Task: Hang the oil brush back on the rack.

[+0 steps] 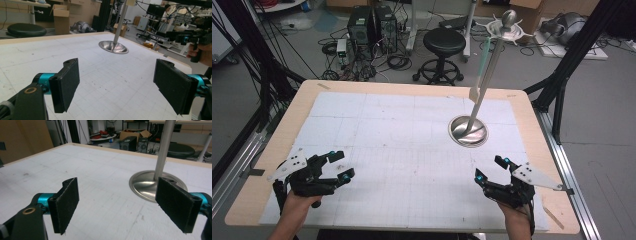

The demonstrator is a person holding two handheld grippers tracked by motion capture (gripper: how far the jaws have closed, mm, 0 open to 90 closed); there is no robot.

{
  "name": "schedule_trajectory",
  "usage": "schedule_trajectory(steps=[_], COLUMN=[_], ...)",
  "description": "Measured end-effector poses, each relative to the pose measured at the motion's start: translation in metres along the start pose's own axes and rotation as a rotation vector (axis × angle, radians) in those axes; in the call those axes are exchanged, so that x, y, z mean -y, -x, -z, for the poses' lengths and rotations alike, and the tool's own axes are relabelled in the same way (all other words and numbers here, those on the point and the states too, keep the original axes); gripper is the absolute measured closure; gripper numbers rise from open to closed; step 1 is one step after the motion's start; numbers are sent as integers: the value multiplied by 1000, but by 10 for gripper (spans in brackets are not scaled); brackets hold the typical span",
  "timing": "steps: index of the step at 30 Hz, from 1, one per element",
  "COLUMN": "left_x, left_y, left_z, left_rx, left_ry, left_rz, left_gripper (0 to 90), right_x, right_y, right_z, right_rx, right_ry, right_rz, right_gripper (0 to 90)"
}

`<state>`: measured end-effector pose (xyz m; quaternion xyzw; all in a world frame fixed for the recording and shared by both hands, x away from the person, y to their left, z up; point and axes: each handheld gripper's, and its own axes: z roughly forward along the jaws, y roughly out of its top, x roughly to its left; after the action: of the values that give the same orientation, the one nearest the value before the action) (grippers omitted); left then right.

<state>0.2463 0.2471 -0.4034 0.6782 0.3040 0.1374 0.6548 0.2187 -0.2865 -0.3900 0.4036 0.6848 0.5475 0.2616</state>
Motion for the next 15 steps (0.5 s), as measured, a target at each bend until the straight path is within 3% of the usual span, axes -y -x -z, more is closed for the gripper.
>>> schedule_trajectory(steps=[15], left_x=[2], left_y=[2], left_z=[2], left_rx=[5], left_ry=[-8], left_rz=[-1], left_gripper=[215], right_x=[8], right_y=[3], right_z=[10], right_rx=[12], right_ry=[9], right_rz=[-16], right_gripper=[184])
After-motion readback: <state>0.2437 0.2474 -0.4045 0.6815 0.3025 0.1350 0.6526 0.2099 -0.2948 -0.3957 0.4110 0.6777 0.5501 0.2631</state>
